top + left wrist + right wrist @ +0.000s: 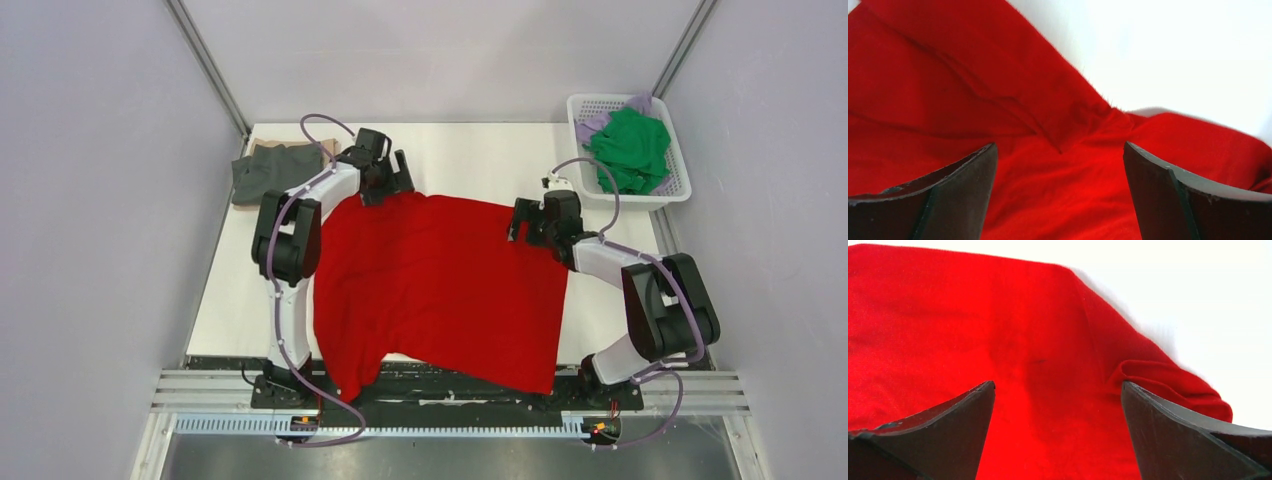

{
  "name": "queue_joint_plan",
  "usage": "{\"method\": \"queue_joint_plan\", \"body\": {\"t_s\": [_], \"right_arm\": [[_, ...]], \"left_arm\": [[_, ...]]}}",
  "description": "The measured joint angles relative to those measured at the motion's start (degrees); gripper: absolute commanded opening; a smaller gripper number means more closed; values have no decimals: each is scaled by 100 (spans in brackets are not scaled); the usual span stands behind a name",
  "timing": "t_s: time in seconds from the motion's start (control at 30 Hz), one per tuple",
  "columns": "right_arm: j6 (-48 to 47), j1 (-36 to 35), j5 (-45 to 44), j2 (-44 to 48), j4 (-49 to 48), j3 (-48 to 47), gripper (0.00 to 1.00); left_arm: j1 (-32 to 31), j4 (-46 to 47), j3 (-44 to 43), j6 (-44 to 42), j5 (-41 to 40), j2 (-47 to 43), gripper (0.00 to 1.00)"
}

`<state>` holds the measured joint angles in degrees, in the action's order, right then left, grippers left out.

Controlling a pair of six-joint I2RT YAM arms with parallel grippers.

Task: Fold and stack the t-shirts
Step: Flatten out the tshirt

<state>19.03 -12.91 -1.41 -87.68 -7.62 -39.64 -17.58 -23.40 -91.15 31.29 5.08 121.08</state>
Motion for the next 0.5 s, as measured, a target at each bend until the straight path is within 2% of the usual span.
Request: {"method": "queue_joint_plan", "body": {"t_s": [0.23, 0.37, 0.5], "right_arm": [[181, 0, -682, -540, -337, -234, 98], [203, 0, -1191, -1095, -396, -815, 98], [157, 0, -1370, -946, -546, -962, 98]], "left_arm": [[0, 83, -280, 120, 15, 306, 100], [0, 120, -452, 127, 20, 400, 100], [0, 173, -695, 127, 61, 581, 100]]}}
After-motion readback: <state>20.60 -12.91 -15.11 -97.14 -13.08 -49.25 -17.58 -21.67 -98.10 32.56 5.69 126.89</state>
